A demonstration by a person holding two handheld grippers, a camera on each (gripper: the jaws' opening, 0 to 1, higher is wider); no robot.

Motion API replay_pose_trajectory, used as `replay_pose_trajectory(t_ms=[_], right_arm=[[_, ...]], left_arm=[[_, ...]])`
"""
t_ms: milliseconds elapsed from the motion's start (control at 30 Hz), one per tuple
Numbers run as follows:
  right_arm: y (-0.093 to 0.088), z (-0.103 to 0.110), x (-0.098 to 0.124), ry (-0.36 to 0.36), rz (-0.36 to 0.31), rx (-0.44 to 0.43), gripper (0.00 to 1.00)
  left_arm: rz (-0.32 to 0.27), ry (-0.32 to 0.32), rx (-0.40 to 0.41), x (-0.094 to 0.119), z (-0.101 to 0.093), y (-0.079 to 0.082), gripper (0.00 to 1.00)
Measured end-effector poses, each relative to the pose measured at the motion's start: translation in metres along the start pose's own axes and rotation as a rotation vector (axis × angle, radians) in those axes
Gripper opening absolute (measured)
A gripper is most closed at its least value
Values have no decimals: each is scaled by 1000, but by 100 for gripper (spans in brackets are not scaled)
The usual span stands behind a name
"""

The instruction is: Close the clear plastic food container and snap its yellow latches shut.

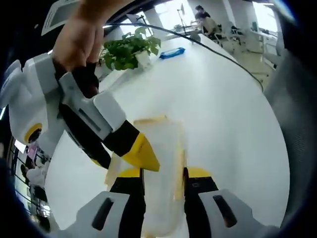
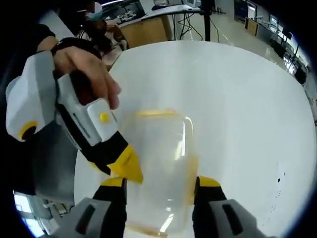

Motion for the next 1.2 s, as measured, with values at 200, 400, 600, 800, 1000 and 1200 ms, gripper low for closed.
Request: replay_pose_trajectory(t_ms=[200,400,600,800,1000,1200], right_arm=[[-3,7,-2,-17,-1,-67,52],[-2,9,-2,-28,-23,-82,53],[-1,9,-1,-35,-27,-81,54],[-1,8,4,-59,-54,-63,53],[1,10,18,-78,-58,-32,60],[-4,11,30,-104,-72,-25,59]], left_arm=[[-27,-59,-67,5,-11,-3,26],[-25,-67,-87,6,-15,-5,27],[-33,-59,-96,7,-17,-6,28],[10,-71,-170,9,-15,-7,29],[38,-126,-138,18,-17,-3,22],[30,-137,-81,26,-16,0,33]])
Point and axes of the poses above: the point that each gripper's makers call its tool centre point, and the gripper's own axes: x roughly backward along the fingers, z roughly to its left, y roughly out of its top, the point moved 4 cm from there along x, roughly backward along the fingers, and after that the axes turned 3 degrees about z, right-handed, at the moved point
